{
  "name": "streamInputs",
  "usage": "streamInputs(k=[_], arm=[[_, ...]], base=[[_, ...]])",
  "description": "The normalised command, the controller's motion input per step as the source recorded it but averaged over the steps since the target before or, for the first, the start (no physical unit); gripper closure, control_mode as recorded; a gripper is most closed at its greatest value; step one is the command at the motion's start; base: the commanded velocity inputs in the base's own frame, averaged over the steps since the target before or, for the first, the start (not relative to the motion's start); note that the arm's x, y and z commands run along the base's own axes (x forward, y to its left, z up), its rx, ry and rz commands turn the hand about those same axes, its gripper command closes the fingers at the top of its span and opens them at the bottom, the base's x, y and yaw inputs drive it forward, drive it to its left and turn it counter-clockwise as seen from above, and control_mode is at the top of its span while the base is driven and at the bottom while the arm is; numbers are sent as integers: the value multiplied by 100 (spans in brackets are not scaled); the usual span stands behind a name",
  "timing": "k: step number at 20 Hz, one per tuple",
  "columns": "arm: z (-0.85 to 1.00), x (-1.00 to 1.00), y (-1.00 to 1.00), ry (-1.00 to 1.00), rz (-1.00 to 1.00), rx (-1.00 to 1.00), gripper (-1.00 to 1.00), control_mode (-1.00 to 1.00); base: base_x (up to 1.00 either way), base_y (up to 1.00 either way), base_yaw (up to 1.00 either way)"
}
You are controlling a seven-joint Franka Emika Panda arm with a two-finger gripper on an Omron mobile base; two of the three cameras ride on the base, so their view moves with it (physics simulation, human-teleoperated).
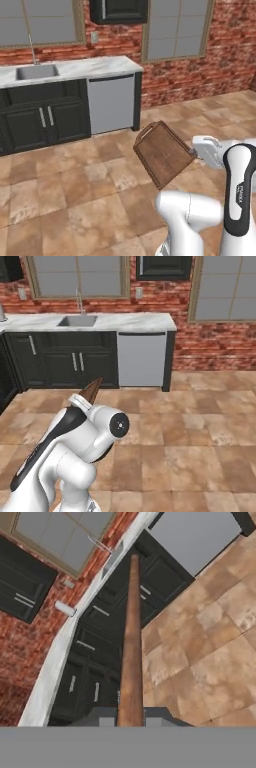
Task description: Move the cutting board and knife to the sink. Then move spray from the cabinet to the counter.
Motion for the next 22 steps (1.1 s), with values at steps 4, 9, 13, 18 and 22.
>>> streamInputs(k=[4, 9, 13, 18, 22], arm=[[0, 0, 0, 0, 0, 0, 100, 100], [0, 0, 0, 0, 0, 0, 100, 100], [0, 0, 0, 0, 0, 0, 100, 100], [0, 0, 0, 0, 0, 0, 100, 100], [0, 0, 0, 0, 0, 0, 100, 100]], base=[[96, 73, 0], [100, 74, 0], [100, 66, 0], [93, 62, 2], [86, 76, 7]])
